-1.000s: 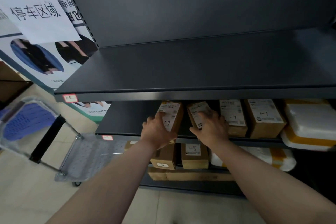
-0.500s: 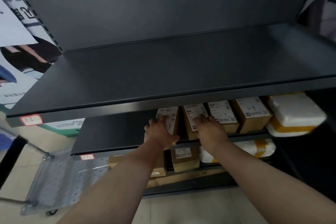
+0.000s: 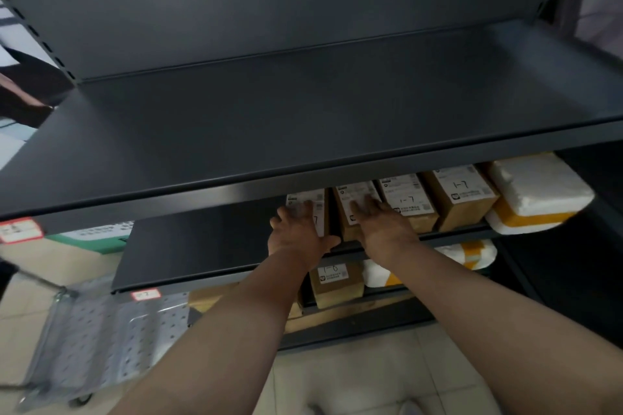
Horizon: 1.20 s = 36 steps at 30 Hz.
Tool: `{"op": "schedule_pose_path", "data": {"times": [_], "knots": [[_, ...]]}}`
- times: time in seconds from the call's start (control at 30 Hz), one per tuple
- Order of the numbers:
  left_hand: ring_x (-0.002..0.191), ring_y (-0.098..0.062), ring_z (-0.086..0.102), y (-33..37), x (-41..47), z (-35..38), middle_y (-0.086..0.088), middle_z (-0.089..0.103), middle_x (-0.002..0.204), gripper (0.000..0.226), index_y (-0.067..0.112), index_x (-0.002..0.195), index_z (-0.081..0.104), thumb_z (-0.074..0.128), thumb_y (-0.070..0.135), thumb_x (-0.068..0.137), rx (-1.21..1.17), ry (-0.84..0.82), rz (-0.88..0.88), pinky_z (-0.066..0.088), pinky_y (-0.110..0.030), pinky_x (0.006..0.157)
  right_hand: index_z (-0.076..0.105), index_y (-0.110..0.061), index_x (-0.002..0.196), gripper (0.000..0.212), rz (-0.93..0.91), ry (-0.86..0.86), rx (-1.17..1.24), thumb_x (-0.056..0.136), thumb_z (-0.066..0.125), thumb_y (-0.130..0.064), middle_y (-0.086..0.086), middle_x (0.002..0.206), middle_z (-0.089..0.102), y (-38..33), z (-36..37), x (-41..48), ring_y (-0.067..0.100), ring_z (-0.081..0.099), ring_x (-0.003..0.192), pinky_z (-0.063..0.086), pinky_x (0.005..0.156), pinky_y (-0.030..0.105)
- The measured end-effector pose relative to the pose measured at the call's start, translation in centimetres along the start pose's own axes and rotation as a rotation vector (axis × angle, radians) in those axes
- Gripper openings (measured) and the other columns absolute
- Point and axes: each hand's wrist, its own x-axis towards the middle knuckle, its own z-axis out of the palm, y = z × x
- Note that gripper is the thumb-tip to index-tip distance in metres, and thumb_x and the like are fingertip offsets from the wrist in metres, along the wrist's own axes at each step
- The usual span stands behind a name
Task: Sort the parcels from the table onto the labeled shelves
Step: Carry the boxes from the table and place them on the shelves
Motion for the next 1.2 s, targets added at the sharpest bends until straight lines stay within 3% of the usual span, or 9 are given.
{"op": "schedule_pose_path", "data": {"times": [0.1,0.17,0.27,0.4,0.6,0.9,1.2], "knots": [[0.134,-0.038,0.024,-0.3,0.1,-0.8,-0.018,0.016,0.148,0.102,0.030,0.153,0.002,0.062,0.065,0.079,-0.012,-0.046,0.040,0.040,-0.048,0.101,-0.004,-0.020,0.153,0.071,-0.041,0.003,0.095,0.100,0.043,-0.026,0.008,0.161,-0.007,0.7,-0.6,-0.9,0.023,0.003,0.147,0.016,0.118,0.034],[0.135,-0.036,0.022,-0.6,-0.3,-1.0,-0.015,0.013,0.151,0.100,0.029,0.153,0.004,0.064,0.060,0.079,-0.023,-0.027,0.068,0.038,-0.048,0.105,0.001,-0.015,0.153,0.070,-0.076,0.112,0.116,0.100,0.044,-0.029,0.010,0.161,-0.002,0.7,0.0,-2.1,0.022,0.002,0.148,0.011,0.118,0.033],[0.136,-0.036,0.021,-0.9,-1.2,-0.6,-0.014,0.009,0.156,0.092,0.027,0.153,0.007,0.060,0.056,0.084,0.049,0.095,0.137,0.033,-0.047,0.107,0.012,-0.015,0.152,0.067,-0.083,0.262,0.110,0.097,0.048,-0.022,0.007,0.161,0.002,0.2,1.7,-3.7,0.021,0.000,0.148,0.005,0.118,0.034],[0.141,-0.035,0.014,-0.8,-2.0,-0.1,-0.012,0.006,0.159,0.083,0.026,0.153,0.011,0.055,0.051,0.088,0.081,0.134,0.263,0.024,-0.048,0.112,0.021,-0.019,0.151,0.065,-0.065,0.343,0.165,0.092,0.049,-0.010,0.001,0.159,0.011,-0.2,2.7,-5.3,0.018,0.003,0.147,0.006,0.117,0.033],[0.138,-0.032,0.018,0.0,-3.0,0.8,-0.011,0.020,0.155,0.061,0.022,0.145,0.034,0.052,0.043,0.091,0.189,0.182,0.529,0.027,-0.046,0.108,0.015,-0.020,0.152,0.064,0.125,0.321,0.261,0.096,0.046,-0.020,0.003,0.161,0.006,-0.1,4.4,-8.6,0.019,0.001,0.147,0.005,0.117,0.036],[0.123,-0.027,0.033,4.7,-6.9,2.3,-0.008,0.041,0.138,0.051,0.019,0.137,0.042,0.048,0.044,0.093,0.319,0.177,0.770,0.036,-0.041,0.098,0.020,-0.021,0.151,0.064,0.433,0.250,0.269,0.094,0.049,-0.020,0.006,0.159,0.014,3.0,8.7,-19.2,0.023,0.007,0.147,0.012,0.117,0.039],[0.127,-0.029,0.037,14.3,-19.6,8.0,-0.008,0.046,0.138,0.057,0.019,0.139,0.039,0.052,0.045,0.091,0.450,-0.047,1.017,0.040,-0.042,0.100,0.022,-0.021,0.151,0.059,0.789,0.299,0.375,0.097,0.045,-0.025,0.004,0.160,0.013,6.2,14.6,-37.8,0.021,0.005,0.147,0.013,0.116,0.038]]}}
